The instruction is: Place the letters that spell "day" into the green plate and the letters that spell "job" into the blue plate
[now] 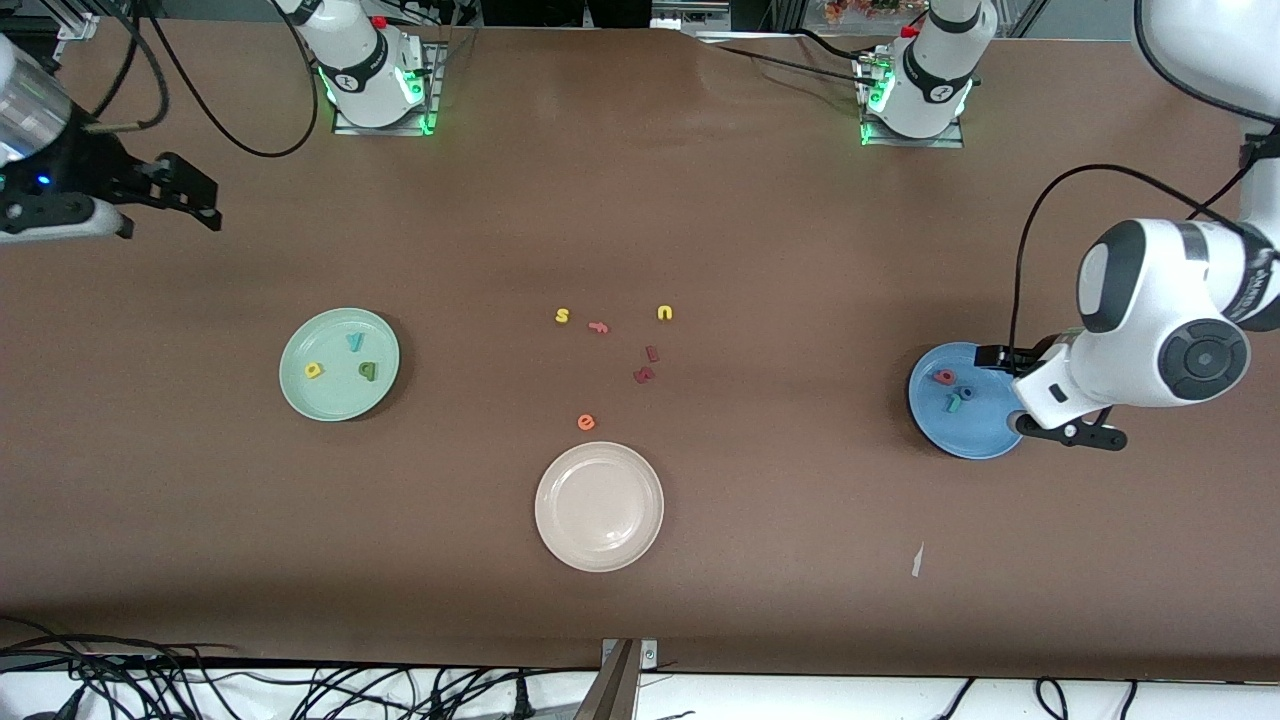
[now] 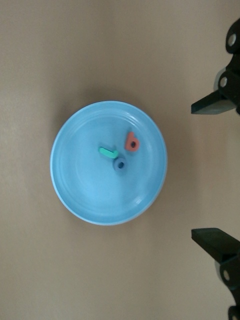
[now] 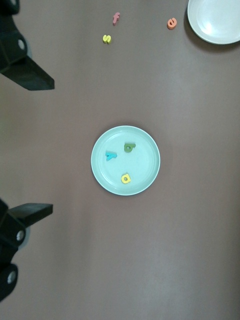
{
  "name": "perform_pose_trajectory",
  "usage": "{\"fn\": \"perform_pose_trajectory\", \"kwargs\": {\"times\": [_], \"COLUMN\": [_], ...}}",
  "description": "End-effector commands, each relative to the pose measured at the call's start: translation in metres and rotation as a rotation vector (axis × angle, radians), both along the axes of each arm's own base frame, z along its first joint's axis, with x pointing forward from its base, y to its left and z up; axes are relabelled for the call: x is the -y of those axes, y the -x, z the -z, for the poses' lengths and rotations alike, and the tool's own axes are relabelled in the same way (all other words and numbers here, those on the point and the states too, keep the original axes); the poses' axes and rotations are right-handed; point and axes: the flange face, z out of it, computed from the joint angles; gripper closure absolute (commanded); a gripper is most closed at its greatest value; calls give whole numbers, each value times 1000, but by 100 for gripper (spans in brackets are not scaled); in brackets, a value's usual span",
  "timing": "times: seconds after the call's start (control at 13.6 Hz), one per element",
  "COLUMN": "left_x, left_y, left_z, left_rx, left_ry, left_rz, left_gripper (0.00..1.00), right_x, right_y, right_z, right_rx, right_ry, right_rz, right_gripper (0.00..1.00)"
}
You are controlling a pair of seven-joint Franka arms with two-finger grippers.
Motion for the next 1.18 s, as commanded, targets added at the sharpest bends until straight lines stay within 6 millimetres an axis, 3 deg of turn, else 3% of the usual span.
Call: {"fn": "perform_pose_trajectory", "kwargs": {"times": [0.0, 0.15, 0.22, 0.44, 0.66, 0.96, 1.1], "left_x": [-9, -12, -11, -8, -1, -3, 7], "left_y": [4, 30, 37, 55, 73, 86, 88], "left_z": [-56, -111, -126, -156, -203, -229, -225], "left_rx": [17, 82, 105, 144, 214, 255, 241], "left_ry": [-45, -44, -24, 48, 72, 76, 78], "left_rz": [-96, -103, -115, -138, 6, 59, 74], "left_gripper": [0, 0, 0, 0, 0, 0, 0], "right_x": [-3, -2, 5, -6, -4, 0, 1], "right_y": [-7, -10, -10, -16, -16, -14, -12], "right_z": [7, 7, 8, 5, 8, 12, 18], "right_rx": [-4, -8, -10, 40, 27, -5, -39], "right_ry": [-3, -5, -8, -13, -13, -11, -11], "right_rz": [4, 5, 33, 16, 4, 8, 15], "right_gripper": [0, 0, 0, 0, 0, 0, 0]}}
